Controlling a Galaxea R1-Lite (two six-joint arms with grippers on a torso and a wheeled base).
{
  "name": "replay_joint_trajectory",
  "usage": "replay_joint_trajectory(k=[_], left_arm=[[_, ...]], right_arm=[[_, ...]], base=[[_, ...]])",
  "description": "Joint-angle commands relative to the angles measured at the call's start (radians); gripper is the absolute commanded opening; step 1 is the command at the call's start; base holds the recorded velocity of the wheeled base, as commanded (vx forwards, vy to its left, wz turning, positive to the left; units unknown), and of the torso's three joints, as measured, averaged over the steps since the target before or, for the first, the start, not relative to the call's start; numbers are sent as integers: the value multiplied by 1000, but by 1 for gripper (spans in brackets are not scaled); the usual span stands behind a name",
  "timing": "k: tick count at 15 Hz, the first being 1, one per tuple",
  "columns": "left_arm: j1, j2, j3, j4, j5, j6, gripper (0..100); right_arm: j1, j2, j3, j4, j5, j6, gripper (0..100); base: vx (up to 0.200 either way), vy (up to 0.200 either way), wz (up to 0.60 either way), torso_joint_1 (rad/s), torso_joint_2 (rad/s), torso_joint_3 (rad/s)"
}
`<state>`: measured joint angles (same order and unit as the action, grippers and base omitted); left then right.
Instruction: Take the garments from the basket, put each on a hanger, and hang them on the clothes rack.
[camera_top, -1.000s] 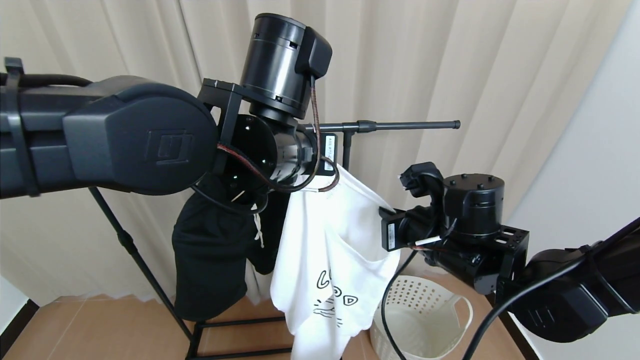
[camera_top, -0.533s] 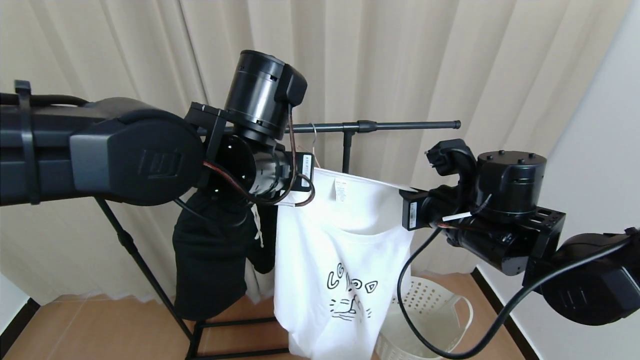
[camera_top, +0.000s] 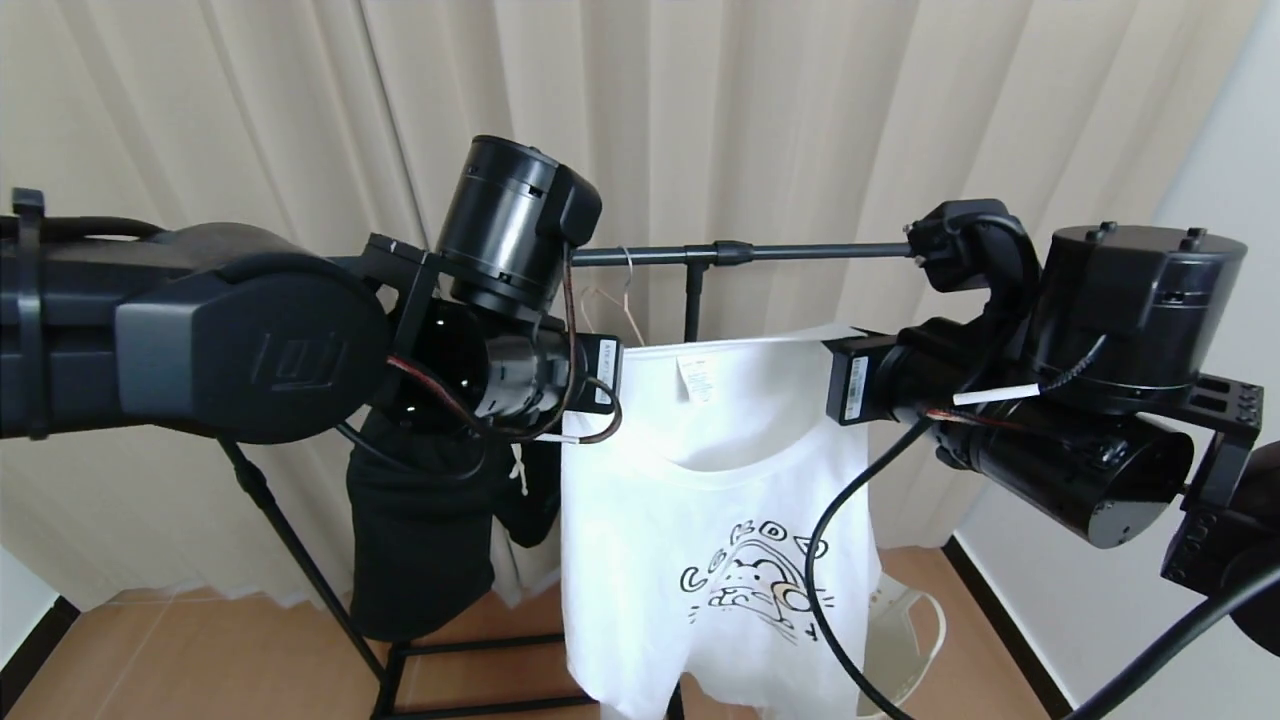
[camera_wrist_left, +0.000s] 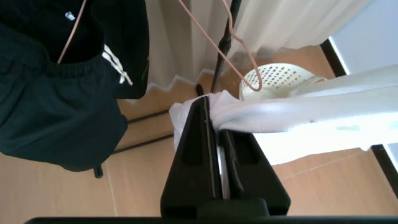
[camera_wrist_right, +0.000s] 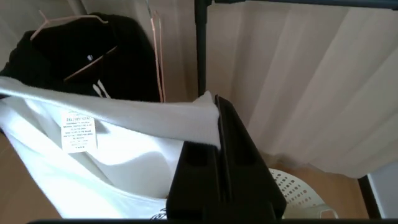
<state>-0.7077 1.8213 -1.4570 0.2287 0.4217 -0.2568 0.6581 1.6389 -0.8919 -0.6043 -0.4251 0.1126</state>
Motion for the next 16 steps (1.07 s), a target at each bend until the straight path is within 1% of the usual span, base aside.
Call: replay_joint_trajectory(k=[1, 2, 3, 4, 6, 8, 11, 12, 14, 15, 16], left_arm=[[-9, -80, 61, 0, -20, -2, 0], [-16, -129, 109, -3, -46, 1, 0], [-18, -143, 116, -12, -49, 2, 0], [-18, -149, 119, -19, -47, 2, 0], [-15, -157, 122, -39, -46, 7, 0], [-16, -160, 124, -40, -46, 10, 0], [-10, -158, 110, -42, -43, 27, 0], [-1, -158, 110, -42, -41, 67, 0], [28, -145, 83, -43, -50, 166, 0], [53, -106, 43, -46, -54, 220, 0], [59, -77, -3, -55, -75, 248, 0]], right_arm=[[3, -2, -38, 1, -41, -5, 0], [3, 39, -130, 23, -81, -45, 0], [3, 62, -180, 29, -86, -86, 0], [3, 67, -186, 26, -92, -88, 0], [-3, 107, -174, 18, -100, -63, 0], [-17, 91, -179, 21, -98, -63, 0], [-12, 55, -144, 47, -98, -71, 0], [8, 18, -110, 86, -98, -91, 0], [110, -87, -71, 228, -92, -100, 0], [167, -133, -70, 333, -89, -100, 0], [224, -162, -73, 413, -87, -93, 0]], base=[[0, 0, 0, 0, 0, 0], [0, 0, 0, 0, 0, 0], [0, 0, 0, 0, 0, 0], [0, 0, 0, 0, 0, 0], [0, 0, 0, 0, 0, 0], [0, 0, 0, 0, 0, 0], [0, 0, 0, 0, 0, 0], [0, 0, 0, 0, 0, 0], [0, 0, 0, 0, 0, 0], [0, 0, 0, 0, 0, 0], [0, 0, 0, 0, 0, 0]])
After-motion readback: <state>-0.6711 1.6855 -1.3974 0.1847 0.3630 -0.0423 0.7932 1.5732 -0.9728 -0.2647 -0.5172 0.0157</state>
